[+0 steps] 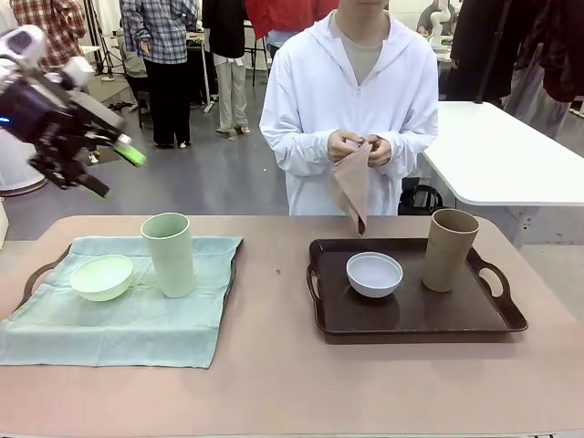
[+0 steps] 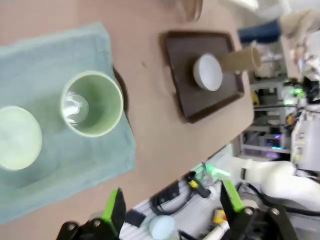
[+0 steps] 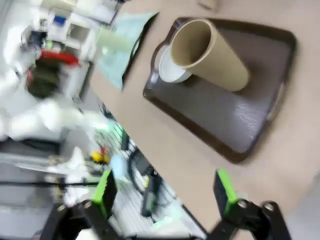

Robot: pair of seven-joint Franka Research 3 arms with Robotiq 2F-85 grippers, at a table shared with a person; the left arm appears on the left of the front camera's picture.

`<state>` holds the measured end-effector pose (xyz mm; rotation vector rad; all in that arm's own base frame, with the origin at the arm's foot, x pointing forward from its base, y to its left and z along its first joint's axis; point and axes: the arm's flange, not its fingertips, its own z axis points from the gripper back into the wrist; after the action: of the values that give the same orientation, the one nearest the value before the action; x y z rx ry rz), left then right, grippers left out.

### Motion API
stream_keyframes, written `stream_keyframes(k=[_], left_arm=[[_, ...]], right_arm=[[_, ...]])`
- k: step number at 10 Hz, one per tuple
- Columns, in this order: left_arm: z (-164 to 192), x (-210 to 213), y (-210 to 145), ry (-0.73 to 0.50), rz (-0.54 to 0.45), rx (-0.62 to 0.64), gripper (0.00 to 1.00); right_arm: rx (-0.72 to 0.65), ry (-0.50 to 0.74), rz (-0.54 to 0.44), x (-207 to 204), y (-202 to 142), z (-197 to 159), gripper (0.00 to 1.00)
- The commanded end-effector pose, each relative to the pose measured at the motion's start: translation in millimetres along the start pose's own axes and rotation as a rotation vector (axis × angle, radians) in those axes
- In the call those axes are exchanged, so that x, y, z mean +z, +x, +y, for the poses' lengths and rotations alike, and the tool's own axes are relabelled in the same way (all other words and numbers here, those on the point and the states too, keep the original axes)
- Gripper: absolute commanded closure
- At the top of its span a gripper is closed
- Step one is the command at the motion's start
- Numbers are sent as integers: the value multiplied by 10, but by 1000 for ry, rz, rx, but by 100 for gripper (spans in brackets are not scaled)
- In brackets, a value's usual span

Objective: Set up a tray with a mat and arrange the tableware.
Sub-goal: Pick up the Picnic Bowl and Reusable plastic cup from the Handle tray in front of the human's position and hold them in the air.

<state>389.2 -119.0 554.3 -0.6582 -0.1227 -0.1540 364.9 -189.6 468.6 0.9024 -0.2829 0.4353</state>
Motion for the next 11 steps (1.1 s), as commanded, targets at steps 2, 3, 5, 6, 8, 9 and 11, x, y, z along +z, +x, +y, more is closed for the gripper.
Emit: stream_keyframes(k=[2, 3, 5, 6, 8, 9, 11], left_arm=[[-442, -1052, 176, 242, 72, -15, 0], [-634, -1321, 140, 278, 69, -39, 0], [-923, -1691, 51, 349, 27, -86, 0], [-956, -1724, 47, 350, 23, -82, 0], [-847, -1693, -34, 295, 62, -99, 0], [-847, -1693, -34, 295, 62, -99, 0], [-871, -1738, 6, 310, 50, -98, 0]], right_arm=[[156, 81, 41, -264, 148, -51, 0], [154, 78, 57, -344, 151, -71, 0], [124, 65, 68, -358, 107, -149, 0], [150, 67, 63, -353, 179, -36, 0], [150, 67, 63, -353, 179, -36, 0], [150, 67, 63, -353, 179, -36, 0], [144, 66, 65, -352, 179, -63, 0]])
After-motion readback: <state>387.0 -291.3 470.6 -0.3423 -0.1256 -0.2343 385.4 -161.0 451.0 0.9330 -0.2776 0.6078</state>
